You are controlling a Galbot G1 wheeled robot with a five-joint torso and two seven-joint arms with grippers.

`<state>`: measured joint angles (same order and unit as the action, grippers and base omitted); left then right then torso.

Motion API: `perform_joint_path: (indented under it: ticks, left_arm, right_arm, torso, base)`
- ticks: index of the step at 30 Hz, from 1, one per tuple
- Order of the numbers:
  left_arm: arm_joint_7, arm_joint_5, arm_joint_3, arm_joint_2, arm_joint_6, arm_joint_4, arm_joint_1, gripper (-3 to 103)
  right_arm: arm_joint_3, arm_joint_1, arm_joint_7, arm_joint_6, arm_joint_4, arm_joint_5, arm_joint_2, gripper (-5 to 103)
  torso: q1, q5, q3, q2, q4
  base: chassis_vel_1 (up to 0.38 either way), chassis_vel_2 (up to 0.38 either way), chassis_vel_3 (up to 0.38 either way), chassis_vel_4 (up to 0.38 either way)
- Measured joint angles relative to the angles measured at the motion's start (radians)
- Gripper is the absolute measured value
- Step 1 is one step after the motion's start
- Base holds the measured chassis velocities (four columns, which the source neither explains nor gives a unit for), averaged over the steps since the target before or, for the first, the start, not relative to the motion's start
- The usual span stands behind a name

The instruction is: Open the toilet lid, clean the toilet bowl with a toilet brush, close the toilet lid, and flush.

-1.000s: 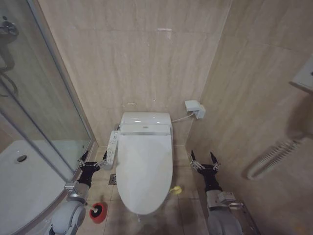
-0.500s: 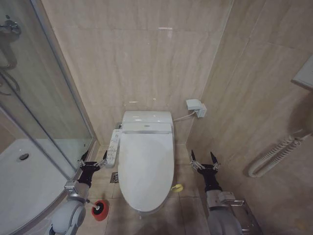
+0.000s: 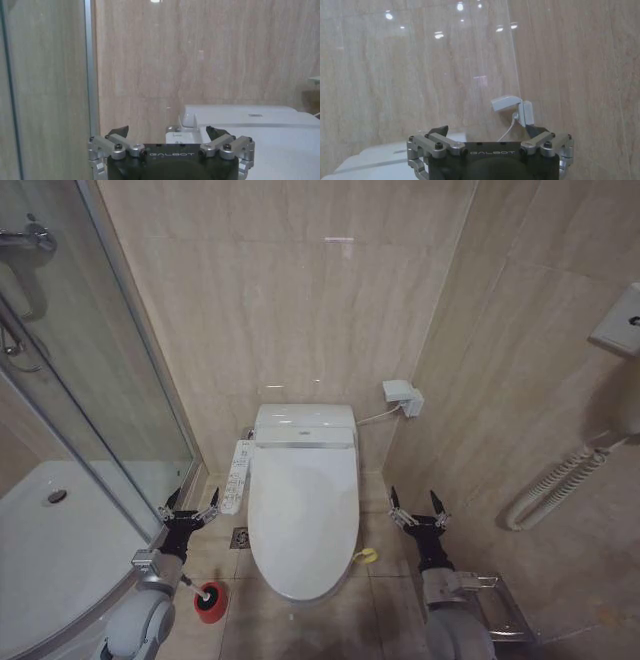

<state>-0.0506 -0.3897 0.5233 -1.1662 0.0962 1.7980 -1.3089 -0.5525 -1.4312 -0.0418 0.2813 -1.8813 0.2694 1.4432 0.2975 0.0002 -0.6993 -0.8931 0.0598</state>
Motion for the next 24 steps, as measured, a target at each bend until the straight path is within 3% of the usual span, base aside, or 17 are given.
perform_joint_path:
  ticks: [24]
  left_arm:
    - [0.000, 0.000, 0.000, 0.000, 0.000, 0.000, 0.000, 100]
  right_arm:
    - [0.000, 0.000, 0.000, 0.000, 0.000, 0.000, 0.000, 100]
  torso:
    - [0.000, -0.0002, 0.000, 0.000, -0.0004]
  base:
    - [0.036, 0.000, -0.034, -0.003]
